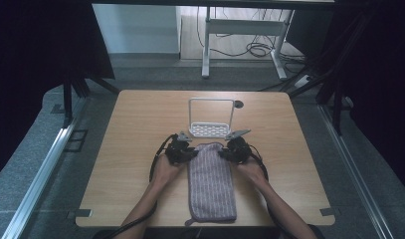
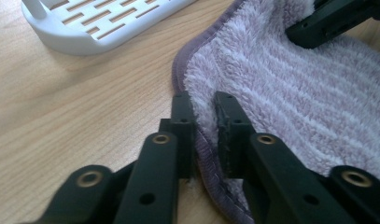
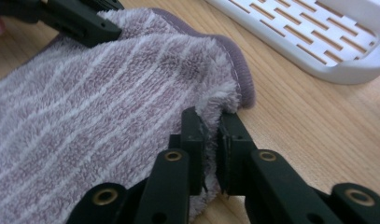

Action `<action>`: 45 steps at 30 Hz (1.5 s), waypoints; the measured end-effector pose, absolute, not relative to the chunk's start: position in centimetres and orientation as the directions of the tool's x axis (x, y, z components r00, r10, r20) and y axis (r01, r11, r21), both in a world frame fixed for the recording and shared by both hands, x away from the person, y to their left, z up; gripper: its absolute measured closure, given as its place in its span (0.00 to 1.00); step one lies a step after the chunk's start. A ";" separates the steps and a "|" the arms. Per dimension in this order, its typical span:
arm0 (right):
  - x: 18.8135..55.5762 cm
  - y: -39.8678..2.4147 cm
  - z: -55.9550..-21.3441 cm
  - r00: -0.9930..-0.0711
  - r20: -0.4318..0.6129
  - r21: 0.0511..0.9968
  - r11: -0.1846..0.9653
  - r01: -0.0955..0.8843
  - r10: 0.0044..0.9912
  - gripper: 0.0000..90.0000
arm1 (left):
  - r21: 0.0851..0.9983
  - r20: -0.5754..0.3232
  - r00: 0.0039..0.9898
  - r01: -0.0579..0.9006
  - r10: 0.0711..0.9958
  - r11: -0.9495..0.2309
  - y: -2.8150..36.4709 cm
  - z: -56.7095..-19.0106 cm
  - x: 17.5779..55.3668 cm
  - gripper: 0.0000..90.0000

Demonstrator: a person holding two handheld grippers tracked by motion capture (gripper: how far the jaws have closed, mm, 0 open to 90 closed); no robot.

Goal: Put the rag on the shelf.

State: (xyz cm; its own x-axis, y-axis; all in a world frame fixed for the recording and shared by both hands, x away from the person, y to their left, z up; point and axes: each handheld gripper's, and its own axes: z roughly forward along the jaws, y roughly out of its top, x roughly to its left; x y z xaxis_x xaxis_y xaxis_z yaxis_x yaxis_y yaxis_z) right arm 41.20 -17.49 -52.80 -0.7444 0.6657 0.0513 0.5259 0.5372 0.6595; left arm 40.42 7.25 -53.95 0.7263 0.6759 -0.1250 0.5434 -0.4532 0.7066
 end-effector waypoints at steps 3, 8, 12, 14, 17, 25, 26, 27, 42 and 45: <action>40.9 -17.5 -52.3 -0.755 0.048 0.661 0.546 0.515 0.654 0.93 | 0.730 -0.112 0.719 0.528 0.686 -0.434 7.5 -53.6 40.1 0.90; 40.3 -17.9 -50.2 -0.768 0.044 0.707 0.523 0.476 0.639 0.93 | 0.782 -0.078 0.731 0.466 0.678 -0.414 7.6 -51.2 39.3 0.90; 39.8 -18.2 -48.1 -0.773 0.033 0.742 0.503 0.444 0.634 0.92 | 0.807 -0.062 0.740 0.432 0.670 -0.402 7.8 -49.5 38.8 0.90; 39.6 -18.3 -47.6 -0.774 0.034 0.749 0.496 0.438 0.632 0.92 | 0.821 -0.048 0.744 0.410 0.667 -0.398 8.0 -48.5 38.5 0.90; 39.1 -18.6 -45.6 -0.784 0.021 0.778 0.482 0.403 0.621 0.93 | 0.841 -0.030 0.747 0.378 0.664 -0.386 8.2 -47.0 38.1 0.90; 38.6 -18.8 -42.1 -0.797 -0.020 0.812 0.475 0.340 0.604 0.93 | 0.877 0.034 0.752 0.293 0.658 -0.381 8.7 -43.2 37.7 0.90; 38.5 -18.9 -41.1 -0.797 -0.031 0.822 0.470 0.323 0.603 0.93 | 0.886 0.042 0.753 0.276 0.656 -0.373 8.9 -42.2 37.7 0.90; 38.4 -19.0 -40.6 -0.798 -0.035 0.827 0.466 0.315 0.601 0.93 | 0.889 0.053 0.752 0.264 0.657 -0.374 9.0 -41.8 37.7 0.90; 39.9 -19.4 -34.8 -0.766 -0.108 0.875 0.426 0.229 0.633 0.93 | 0.900 0.172 0.732 0.155 0.659 -0.407 8.7 -36.0 39.2 0.90; 40.3 -19.4 -34.1 -0.761 -0.122 0.879 0.425 0.215 0.637 0.93 | 0.896 0.202 0.724 0.135 0.660 -0.423 8.5 -34.6 39.8 0.90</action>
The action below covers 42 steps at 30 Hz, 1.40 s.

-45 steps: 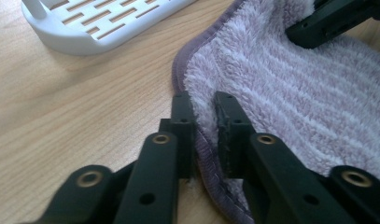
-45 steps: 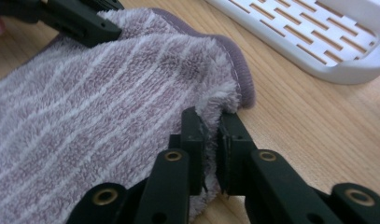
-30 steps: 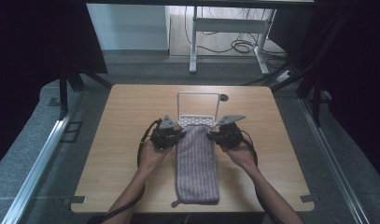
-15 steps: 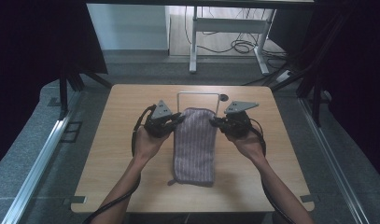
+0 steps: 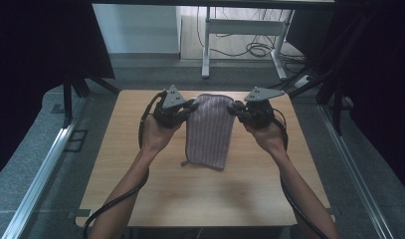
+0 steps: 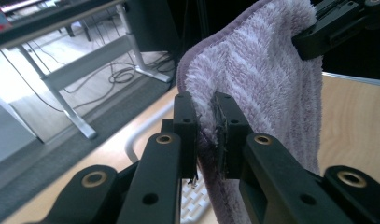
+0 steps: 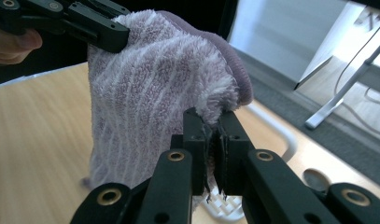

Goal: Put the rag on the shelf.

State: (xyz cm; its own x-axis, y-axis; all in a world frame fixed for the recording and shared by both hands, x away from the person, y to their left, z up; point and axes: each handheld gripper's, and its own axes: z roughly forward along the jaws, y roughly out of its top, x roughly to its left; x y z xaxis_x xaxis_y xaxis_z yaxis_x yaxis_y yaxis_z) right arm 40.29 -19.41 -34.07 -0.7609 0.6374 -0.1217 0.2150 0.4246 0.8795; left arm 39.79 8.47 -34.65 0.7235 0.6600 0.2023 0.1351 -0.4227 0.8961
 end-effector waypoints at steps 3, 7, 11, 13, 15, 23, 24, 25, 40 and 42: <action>40.9 -19.4 -32.9 -0.751 -0.140 0.885 0.422 0.197 0.645 0.93 | 0.892 0.231 0.712 0.118 0.663 -0.437 8.3 -33.4 40.5 0.89; 41.9 -19.4 -31.1 -0.732 -0.168 0.896 0.412 0.167 0.660 0.93 | 0.890 0.257 0.695 0.102 0.672 -0.445 8.1 -31.9 41.4 0.89; 42.6 -19.3 -30.1 -0.720 -0.184 0.898 0.412 0.153 0.670 0.93 | 0.889 0.273 0.682 0.091 0.678 -0.450 7.8 -30.8 42.4 0.89; 43.2 -19.3 -29.2 -0.707 -0.192 0.901 0.408 0.148 0.680 0.93 | 0.888 0.278 0.679 0.089 0.679 -0.452 7.7 -30.3 42.9 0.89; 43.6 -19.3 -28.7 -0.701 -0.189 0.903 0.402 0.151 0.688 0.92 | 0.889 0.281 0.672 0.086 0.685 -0.449 7.5 -29.8 43.3 0.89; 45.1 -19.5 -27.6 -0.683 -0.183 0.910 0.384 0.154 0.707 0.92 | 0.888 0.293 0.663 0.078 0.689 -0.452 7.2 -28.3 44.7 0.89; 45.5 -19.4 -27.3 -0.676 -0.185 0.911 0.383 0.155 0.713 0.92 | 0.889 0.292 0.660 0.079 0.692 -0.451 7.1 -28.2 44.9 0.89; 45.8 -19.3 -27.2 -0.674 -0.184 0.911 0.382 0.156 0.715 0.92 | 0.888 0.297 0.654 0.079 0.696 -0.453 7.1 -28.0 45.3 0.89; 49.5 -18.4 -25.8 -0.642 -0.178 0.914 0.368 0.173 0.745 0.92 | 0.901 0.255 0.618 0.128 0.744 -0.415 7.2 -26.6 49.6 0.89; 49.8 -18.4 -25.8 -0.640 -0.176 0.914 0.366 0.176 0.748 0.92 | 0.902 0.249 0.616 0.134 0.747 -0.410 7.3 -26.7 50.0 0.88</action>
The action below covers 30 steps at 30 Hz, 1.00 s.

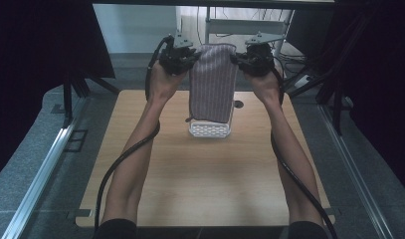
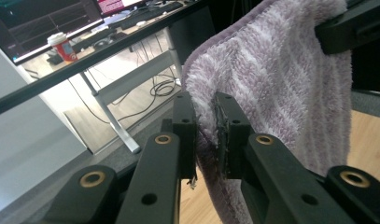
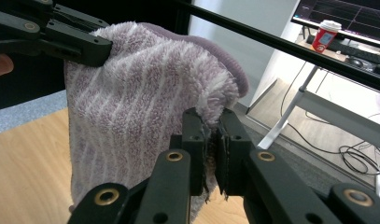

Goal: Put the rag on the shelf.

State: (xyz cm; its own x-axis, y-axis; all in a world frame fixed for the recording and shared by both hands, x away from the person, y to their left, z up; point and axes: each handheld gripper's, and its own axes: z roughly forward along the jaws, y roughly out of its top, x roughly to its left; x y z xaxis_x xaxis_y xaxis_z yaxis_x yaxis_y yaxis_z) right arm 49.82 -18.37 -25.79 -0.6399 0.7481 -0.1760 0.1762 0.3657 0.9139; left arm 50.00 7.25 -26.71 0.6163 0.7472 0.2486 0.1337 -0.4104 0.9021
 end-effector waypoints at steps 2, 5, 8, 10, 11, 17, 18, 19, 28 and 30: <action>50.7 -18.3 -26.0 -0.630 -0.171 0.915 0.360 0.185 0.757 0.92 | 0.903 0.242 0.608 0.144 0.756 -0.405 7.1 -27.0 50.7 0.88; 51.8 -18.2 -26.5 -0.619 -0.164 0.914 0.355 0.199 0.768 0.92 | 0.898 0.237 0.592 0.168 0.770 -0.406 6.7 -27.9 52.1 0.88; 52.5 -18.2 -26.9 -0.612 -0.154 0.913 0.349 0.213 0.776 0.92 | 0.892 0.245 0.581 0.180 0.776 -0.416 6.5 -28.4 52.7 0.88; 53.4 -18.0 -27.9 -0.604 -0.150 0.907 0.352 0.232 0.783 0.92 | 0.881 0.256 0.565 0.197 0.785 -0.430 6.2 -29.4 53.7 0.88; 53.7 -17.9 -28.2 -0.602 -0.147 0.904 0.353 0.240 0.785 0.92 | 0.881 0.256 0.565 0.197 0.785 -0.430 6.2 -29.4 53.7 0.88; 55.2 -17.5 -29.8 -0.599 -0.151 0.888 0.374 0.268 0.786 0.92 | 0.854 0.269 0.547 0.245 0.793 -0.458 5.8 -31.7 55.3 0.88; 55.6 -17.5 -30.5 -0.599 -0.150 0.880 0.382 0.282 0.787 0.92 | 0.851 0.270 0.546 0.251 0.793 -0.462 5.7 -32.1 55.5 0.88; 55.8 -17.5 -30.8 -0.598 -0.147 0.877 0.384 0.290 0.788 0.92 | 0.843 0.275 0.547 0.258 0.791 -0.472 5.7 -32.4 55.7 0.88; 57.1 -17.4 -33.9 -0.596 -0.109 0.839 0.394 0.374 0.796 0.90 | 0.783 0.253 0.562 0.359 0.788 -0.508 5.0 -35.6 56.9 0.86; 57.2 -17.3 -34.5 -0.597 -0.107 0.829 0.403 0.388 0.795 0.89 | 0.773 0.220 0.570 0.393 0.792 -0.498 5.2 -36.2 57.2 0.85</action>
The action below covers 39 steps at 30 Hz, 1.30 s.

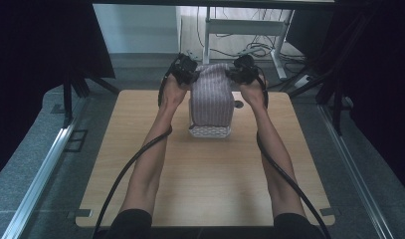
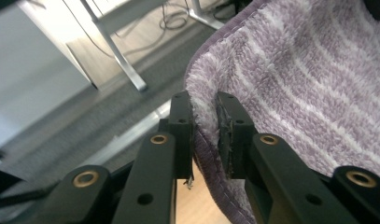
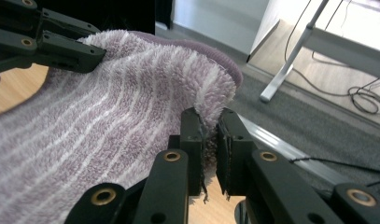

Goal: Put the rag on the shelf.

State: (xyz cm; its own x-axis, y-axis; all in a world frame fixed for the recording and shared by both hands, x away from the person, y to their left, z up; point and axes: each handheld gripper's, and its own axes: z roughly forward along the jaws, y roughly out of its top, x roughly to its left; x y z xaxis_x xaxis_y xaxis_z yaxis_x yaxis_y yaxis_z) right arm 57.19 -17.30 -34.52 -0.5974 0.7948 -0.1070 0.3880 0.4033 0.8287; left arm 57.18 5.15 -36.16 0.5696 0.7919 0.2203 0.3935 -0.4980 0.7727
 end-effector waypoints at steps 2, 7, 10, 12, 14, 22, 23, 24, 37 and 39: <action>57.3 -17.3 -35.0 -0.602 -0.095 0.816 0.409 0.409 0.793 0.84 | 0.748 0.178 0.587 0.441 0.790 -0.496 5.4 -36.6 57.6 0.76; 57.3 -17.8 -36.0 -0.605 -0.035 0.799 0.386 0.461 0.796 0.65 | 0.769 0.089 0.599 0.466 0.796 -0.437 6.4 -37.1 57.3 0.52; 57.2 -18.1 -36.3 -0.605 -0.019 0.801 0.374 0.467 0.796 0.60 | 0.784 0.062 0.608 0.461 0.791 -0.416 6.9 -37.0 56.7 0.43; 57.1 -18.1 -36.3 -0.603 -0.016 0.802 0.370 0.468 0.798 0.59 | 0.787 0.051 0.613 0.461 0.788 -0.409 7.0 -37.0 56.5 0.40; 56.8 -18.2 -36.2 -0.604 0.001 0.807 0.356 0.471 0.797 0.54 | 0.799 0.039 0.622 0.451 0.782 -0.398 7.1 -36.8 56.0 0.34; 55.4 -17.9 -36.0 -0.636 0.023 0.808 0.360 0.466 0.771 0.40 | 0.798 -0.022 0.677 0.455 0.736 -0.395 7.1 -36.9 54.7 0.28; 55.2 -17.9 -36.0 -0.636 0.020 0.811 0.359 0.461 0.772 0.38 | 0.798 -0.027 0.680 0.457 0.733 -0.394 7.1 -36.8 54.5 0.27; 55.0 -17.9 -35.9 -0.636 0.021 0.814 0.356 0.458 0.771 0.38 | 0.802 -0.042 0.683 0.458 0.729 -0.383 7.1 -36.6 54.1 0.26; 52.7 -17.9 -36.0 -0.687 0.057 0.826 0.353 0.440 0.724 0.22 | 0.810 -0.009 0.705 0.421 0.709 -0.408 7.1 -35.8 51.6 0.15; 52.3 -17.8 -36.2 -0.693 0.050 0.823 0.364 0.436 0.719 0.20 | 0.810 -0.005 0.707 0.417 0.707 -0.412 7.2 -35.9 51.1 0.15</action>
